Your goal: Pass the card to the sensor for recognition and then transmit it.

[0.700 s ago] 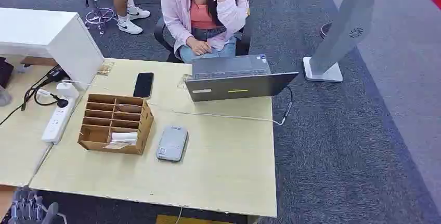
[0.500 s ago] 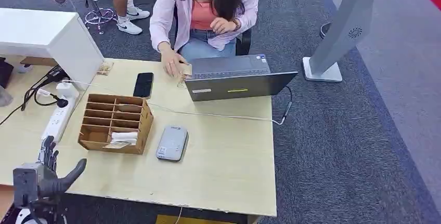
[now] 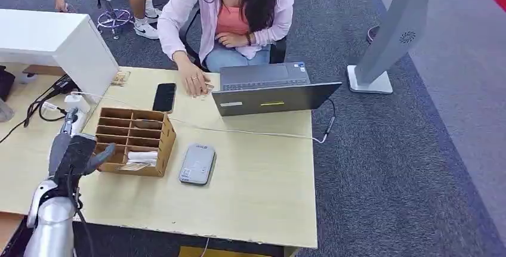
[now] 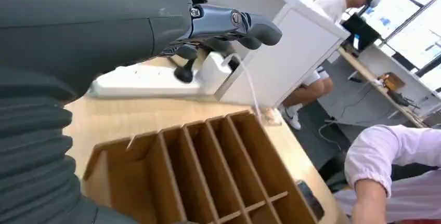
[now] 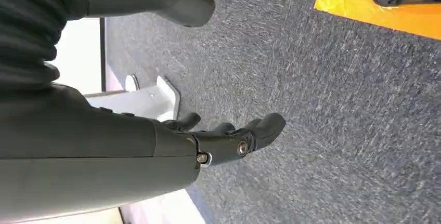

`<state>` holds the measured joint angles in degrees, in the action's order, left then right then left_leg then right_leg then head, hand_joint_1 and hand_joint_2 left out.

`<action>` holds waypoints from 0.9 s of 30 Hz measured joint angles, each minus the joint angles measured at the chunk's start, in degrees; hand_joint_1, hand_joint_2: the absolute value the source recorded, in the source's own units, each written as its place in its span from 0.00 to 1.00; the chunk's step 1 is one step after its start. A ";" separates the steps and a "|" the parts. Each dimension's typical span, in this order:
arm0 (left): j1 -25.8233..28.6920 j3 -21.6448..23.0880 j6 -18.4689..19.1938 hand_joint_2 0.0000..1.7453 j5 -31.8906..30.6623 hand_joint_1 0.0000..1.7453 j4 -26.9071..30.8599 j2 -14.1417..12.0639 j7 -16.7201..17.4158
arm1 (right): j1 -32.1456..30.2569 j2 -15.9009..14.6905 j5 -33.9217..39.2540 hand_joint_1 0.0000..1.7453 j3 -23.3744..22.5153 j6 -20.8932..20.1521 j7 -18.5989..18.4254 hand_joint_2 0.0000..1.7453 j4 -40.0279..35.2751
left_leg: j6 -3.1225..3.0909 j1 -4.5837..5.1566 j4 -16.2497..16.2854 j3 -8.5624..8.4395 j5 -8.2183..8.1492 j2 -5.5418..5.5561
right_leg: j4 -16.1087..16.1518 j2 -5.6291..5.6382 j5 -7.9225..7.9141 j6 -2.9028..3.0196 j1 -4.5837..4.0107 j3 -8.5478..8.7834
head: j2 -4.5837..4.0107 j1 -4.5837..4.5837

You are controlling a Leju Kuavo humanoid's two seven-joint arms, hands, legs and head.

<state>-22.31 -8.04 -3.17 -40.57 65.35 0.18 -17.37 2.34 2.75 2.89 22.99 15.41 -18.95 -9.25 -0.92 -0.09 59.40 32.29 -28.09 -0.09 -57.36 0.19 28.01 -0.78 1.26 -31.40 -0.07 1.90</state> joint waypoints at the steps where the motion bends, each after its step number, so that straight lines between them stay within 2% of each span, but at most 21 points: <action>1: -0.89 0.79 -0.85 1.00 -1.53 0.00 -0.31 -0.13 0.50 | 0.00 -0.02 -0.11 0.00 0.29 -0.07 0.07 1.00 0.00 | 0.00 0.00 0.00 0.00 0.00 0.00 | 0.00 0.00 0.00 0.00 0.00 0.00 | 0.00 -0.02; 21: -19.74 17.37 -17.85 1.00 -31.35 0.00 -8.26 -4.94 11.25 | 0.60 -1.07 -3.59 0.00 4.79 -3.08 1.93 1.00 0.17 | -0.02 0.00 0.01 0.08 0.07 0.00 | -0.02 0.01 -0.08 0.00 0.00 -0.05 | 0.00 -0.02; 27: -23.99 21.09 -21.97 1.00 -39.78 0.00 -11.34 -6.30 14.49 | 0.68 -1.44 -4.88 0.00 5.97 -4.11 2.34 1.00 0.22 | -0.02 0.00 0.01 0.09 0.08 0.00 | -0.03 0.01 -0.09 0.00 0.00 -0.06 | 0.00 -0.02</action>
<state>-46.29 13.05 -25.14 -80.35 54.01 -6.12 -2.88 3.02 1.31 -1.99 28.96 11.30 -16.61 -9.03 -0.94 -0.09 59.41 32.38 -28.02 -0.10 -57.39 0.20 27.93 -0.78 1.26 -31.45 -0.07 1.88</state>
